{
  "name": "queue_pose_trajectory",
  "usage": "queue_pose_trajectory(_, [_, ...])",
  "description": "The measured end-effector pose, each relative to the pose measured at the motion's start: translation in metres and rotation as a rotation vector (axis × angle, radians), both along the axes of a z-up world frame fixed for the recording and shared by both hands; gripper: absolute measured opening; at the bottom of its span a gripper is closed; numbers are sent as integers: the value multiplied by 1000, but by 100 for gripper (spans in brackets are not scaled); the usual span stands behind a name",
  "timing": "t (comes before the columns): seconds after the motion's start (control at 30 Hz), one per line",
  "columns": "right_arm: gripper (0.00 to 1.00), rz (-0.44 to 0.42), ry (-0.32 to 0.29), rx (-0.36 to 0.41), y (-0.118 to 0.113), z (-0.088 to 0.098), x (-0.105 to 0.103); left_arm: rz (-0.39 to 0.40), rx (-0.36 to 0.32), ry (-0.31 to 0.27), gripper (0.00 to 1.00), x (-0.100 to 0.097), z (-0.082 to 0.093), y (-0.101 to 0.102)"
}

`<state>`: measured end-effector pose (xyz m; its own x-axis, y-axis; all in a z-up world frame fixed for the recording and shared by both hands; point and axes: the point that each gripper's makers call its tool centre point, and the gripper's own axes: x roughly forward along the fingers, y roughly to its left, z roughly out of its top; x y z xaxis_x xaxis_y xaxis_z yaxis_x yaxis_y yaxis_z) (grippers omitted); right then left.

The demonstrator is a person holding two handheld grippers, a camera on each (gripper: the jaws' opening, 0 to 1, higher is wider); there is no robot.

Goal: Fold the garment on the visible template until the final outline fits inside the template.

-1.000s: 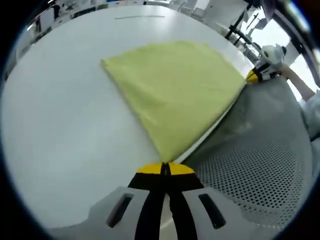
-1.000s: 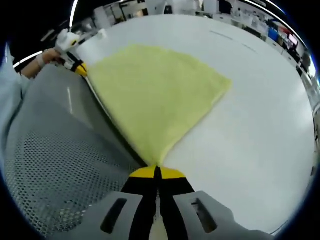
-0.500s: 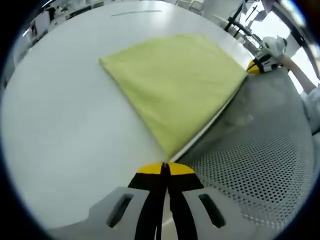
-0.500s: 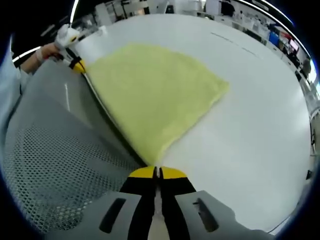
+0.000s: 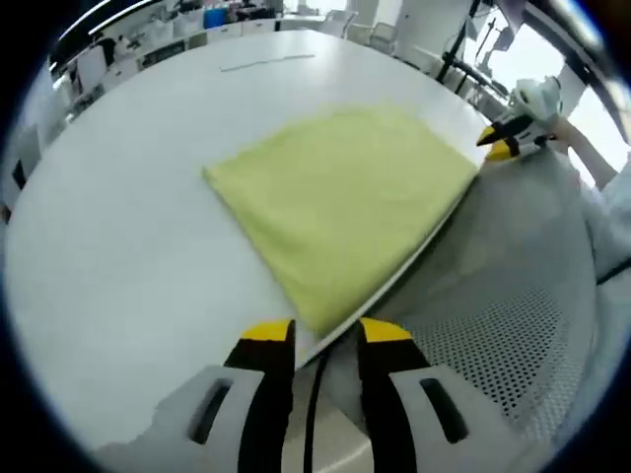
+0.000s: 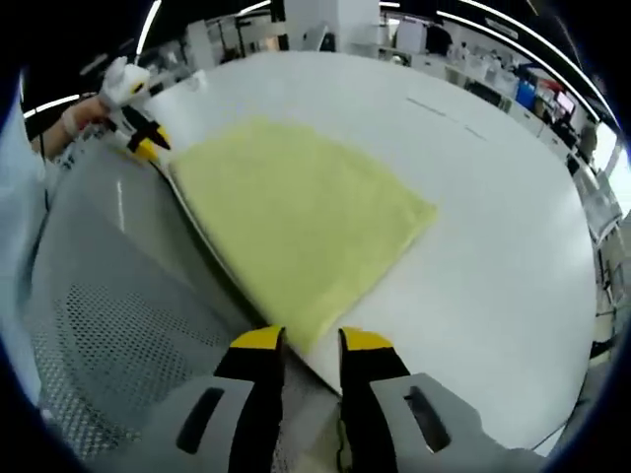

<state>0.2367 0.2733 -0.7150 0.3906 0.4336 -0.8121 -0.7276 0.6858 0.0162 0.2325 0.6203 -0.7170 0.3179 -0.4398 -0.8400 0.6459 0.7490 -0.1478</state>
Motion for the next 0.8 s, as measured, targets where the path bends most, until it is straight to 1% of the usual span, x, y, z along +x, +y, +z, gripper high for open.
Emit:
queue_pose_trajectory(0.13, [27, -11, -42, 32, 7, 17, 3, 4, -14, -37, 28, 1, 14, -1])
queue_pose_trajectory(0.23, [30, -8, -62, 25, 9, 25, 4, 12, -14, -56, 33, 1, 23, -1])
queue_pose_trajectory(0.3, [34, -12, -73, 26, 11, 30, 4, 20, -20, -72, 37, 1, 32, -1])
queue_pose_trajectory(0.33, [38, -14, -78, 29, 12, 32, 4, 20, -29, -78, 38, 1, 35, -2])
queue_pose_trajectory(0.37, [40, -14, -82, 31, 13, 34, 4, 22, -63, -87, 38, 1, 41, -7])
queue_pose_trajectory(0.4, [40, -13, -92, 31, 15, 37, 4, 26, -86, -82, 38, 0, 44, -9])
queue_pose_trajectory(0.43, [40, -11, -95, 31, 16, 39, 4, 25, -97, -76, 38, -2, 46, -10])
queue_pose_trajectory(0.5, [42, -11, -104, 38, 19, 43, 3, 20, -105, -80, 42, -4, 51, -13])
queue_pose_trajectory(0.6, [47, -11, -120, 44, 23, 49, 2, 28, -89, -107, 53, -3, 55, -13])
queue_pose_trajectory(0.67, [50, -16, -125, 52, 24, 52, 2, 34, -85, -115, 59, -3, 57, -12])
queue_pose_trajectory(0.77, [54, -39, -140, 65, 24, 56, 4, 48, -110, -125, 61, -2, 62, -13])
queue_pose_trajectory(0.8, [57, -43, -145, 72, 24, 56, 5, 50, -121, -130, 63, -1, 64, -14])
